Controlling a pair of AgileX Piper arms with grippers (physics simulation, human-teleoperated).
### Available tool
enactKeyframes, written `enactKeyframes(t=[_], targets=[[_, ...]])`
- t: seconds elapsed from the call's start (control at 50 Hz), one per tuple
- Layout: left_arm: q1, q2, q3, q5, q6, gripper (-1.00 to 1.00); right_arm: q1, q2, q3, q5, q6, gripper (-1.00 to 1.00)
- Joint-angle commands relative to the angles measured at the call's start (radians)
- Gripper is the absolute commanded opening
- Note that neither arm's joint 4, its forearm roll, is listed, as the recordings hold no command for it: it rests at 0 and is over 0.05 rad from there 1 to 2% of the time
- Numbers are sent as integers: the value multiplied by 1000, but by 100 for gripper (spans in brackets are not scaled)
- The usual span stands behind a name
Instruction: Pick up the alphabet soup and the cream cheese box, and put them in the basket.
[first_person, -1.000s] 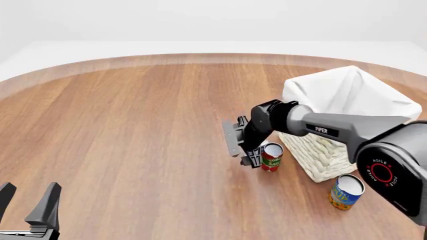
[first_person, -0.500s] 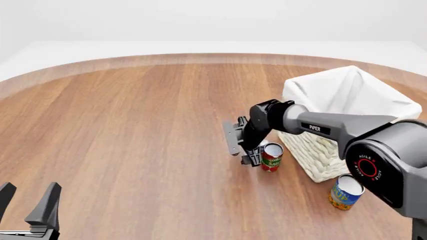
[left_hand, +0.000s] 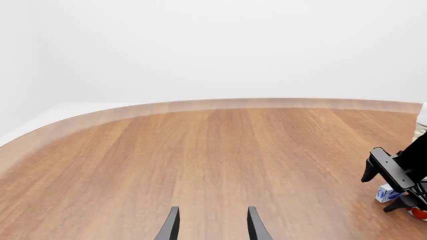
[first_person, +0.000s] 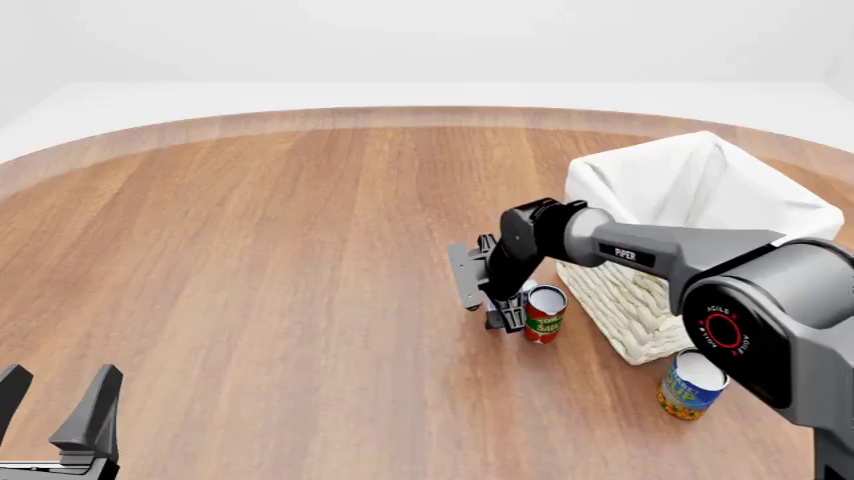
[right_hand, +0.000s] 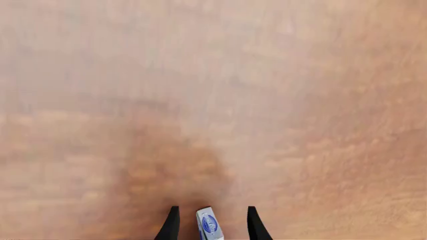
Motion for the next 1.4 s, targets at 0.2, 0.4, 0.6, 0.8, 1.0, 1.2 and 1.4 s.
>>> enactKeyframes(t=[0.2,0.4,0.6,0.8,1.0,1.2,1.4], targets=[[0,0,0,0,0,100,-3,66,-39,0,-12,100],[0,0,0,0,0,100,-7,89,-95,35,-17,100],[0,0,0,0,0,100,-4,121,-114,33,-13,100],[0,0,0,0,0,100,-17,123,-101,18,-36,-100],[0,0,0,0,0,100,-17,110,-84,4,-42,-100],[0,0,0,0,0,100,-21,82,-78,-1,-73,-100],[0,0,0,0,0,100,-20,69,-68,-22,-90,-100]])
